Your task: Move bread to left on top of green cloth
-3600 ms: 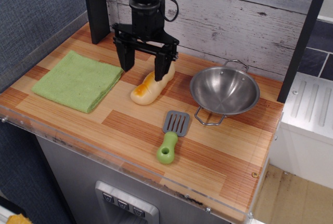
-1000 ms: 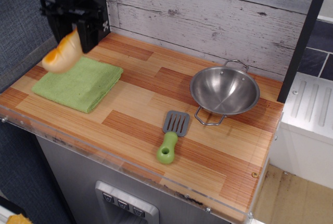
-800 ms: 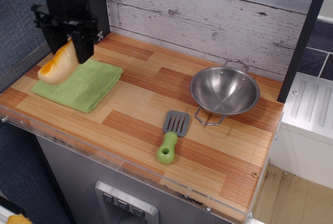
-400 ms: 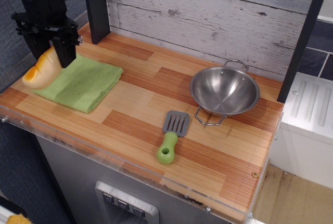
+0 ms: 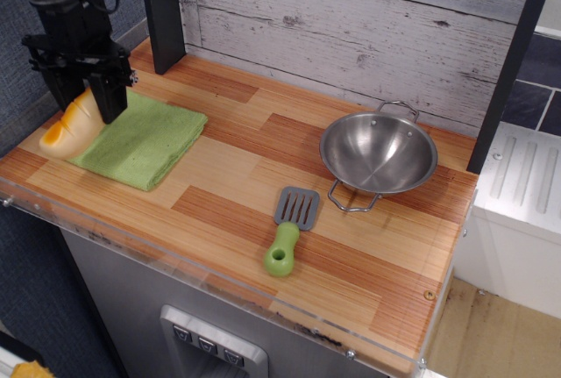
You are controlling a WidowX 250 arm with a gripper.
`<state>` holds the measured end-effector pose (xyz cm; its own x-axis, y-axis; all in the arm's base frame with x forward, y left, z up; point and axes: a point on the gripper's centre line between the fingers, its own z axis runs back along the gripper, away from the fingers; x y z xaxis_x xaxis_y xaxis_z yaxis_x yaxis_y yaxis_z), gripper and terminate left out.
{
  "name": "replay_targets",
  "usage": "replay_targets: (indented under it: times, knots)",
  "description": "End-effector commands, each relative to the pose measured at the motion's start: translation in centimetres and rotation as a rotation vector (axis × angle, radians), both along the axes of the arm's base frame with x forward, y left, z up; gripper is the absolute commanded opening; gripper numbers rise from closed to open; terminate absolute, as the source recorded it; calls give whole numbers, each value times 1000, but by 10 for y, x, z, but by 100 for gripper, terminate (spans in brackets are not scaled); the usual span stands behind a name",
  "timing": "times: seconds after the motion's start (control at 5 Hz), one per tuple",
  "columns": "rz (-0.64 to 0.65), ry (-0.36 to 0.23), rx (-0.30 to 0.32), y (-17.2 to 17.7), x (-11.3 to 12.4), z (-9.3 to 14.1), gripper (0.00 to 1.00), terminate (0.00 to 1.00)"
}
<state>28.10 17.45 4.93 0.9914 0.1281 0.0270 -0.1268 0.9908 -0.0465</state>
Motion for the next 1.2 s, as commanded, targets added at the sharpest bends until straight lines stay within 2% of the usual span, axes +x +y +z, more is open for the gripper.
replay_targets:
  times: [0.0, 0.2, 0.4, 0.6, 1.0]
  knots:
    - [-25, -43, 22, -8, 10, 18, 100, 0]
    - [4, -121, 29, -25, 14, 62, 100, 0]
    - [9, -169, 33, -58, 19, 106, 100, 0]
    - [-38, -139, 7, -81, 25, 112, 100, 0]
    - [-160, -115, 9, -92, 32, 102, 100, 0]
